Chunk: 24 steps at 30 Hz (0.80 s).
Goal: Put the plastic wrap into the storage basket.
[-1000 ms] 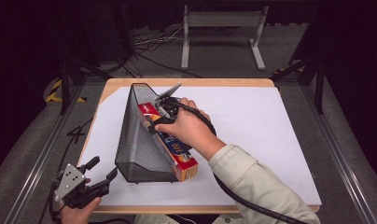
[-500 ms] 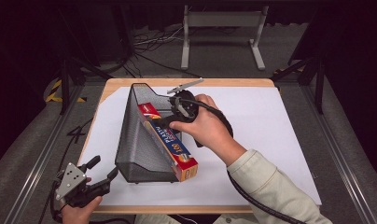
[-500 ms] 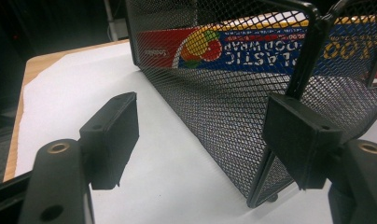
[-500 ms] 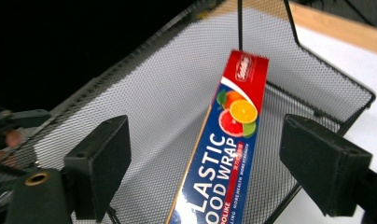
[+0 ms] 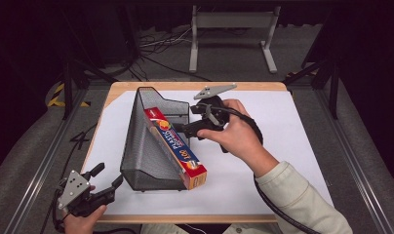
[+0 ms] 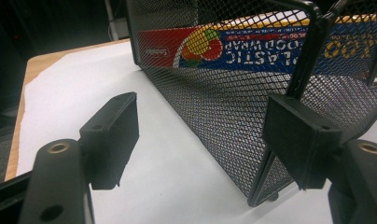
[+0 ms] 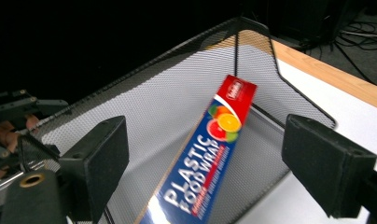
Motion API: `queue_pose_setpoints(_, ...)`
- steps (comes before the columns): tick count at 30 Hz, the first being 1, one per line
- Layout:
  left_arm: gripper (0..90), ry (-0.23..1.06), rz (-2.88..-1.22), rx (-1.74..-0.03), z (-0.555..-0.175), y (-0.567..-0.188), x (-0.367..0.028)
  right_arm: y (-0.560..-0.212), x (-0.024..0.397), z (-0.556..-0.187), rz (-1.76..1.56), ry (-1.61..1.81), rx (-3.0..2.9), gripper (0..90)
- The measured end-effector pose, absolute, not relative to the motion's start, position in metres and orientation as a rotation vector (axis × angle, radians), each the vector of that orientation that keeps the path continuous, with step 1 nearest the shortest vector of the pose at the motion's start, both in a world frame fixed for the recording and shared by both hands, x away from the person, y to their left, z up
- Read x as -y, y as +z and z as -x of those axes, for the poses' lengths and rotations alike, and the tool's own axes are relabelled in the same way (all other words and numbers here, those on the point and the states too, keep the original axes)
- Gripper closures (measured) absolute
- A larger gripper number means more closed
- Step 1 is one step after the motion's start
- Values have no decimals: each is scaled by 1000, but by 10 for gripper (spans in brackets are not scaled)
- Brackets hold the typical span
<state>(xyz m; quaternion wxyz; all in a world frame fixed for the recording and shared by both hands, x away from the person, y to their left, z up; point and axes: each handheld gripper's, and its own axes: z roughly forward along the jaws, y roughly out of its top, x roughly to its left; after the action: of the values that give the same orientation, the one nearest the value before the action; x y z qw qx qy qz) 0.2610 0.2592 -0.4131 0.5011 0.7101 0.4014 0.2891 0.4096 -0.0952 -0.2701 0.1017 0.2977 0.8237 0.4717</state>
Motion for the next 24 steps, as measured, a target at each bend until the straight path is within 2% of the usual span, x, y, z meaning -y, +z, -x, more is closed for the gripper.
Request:
queue_pose_setpoints(14,278,697,-1721,-975,-262,-414,-259,-267,161,-404,-885,1457,-2376,156)
queue_pose_setpoints(24,276,697,-1725,-982,-262,-414,-259,-279,201,-402,-867,1376,-2354,156)
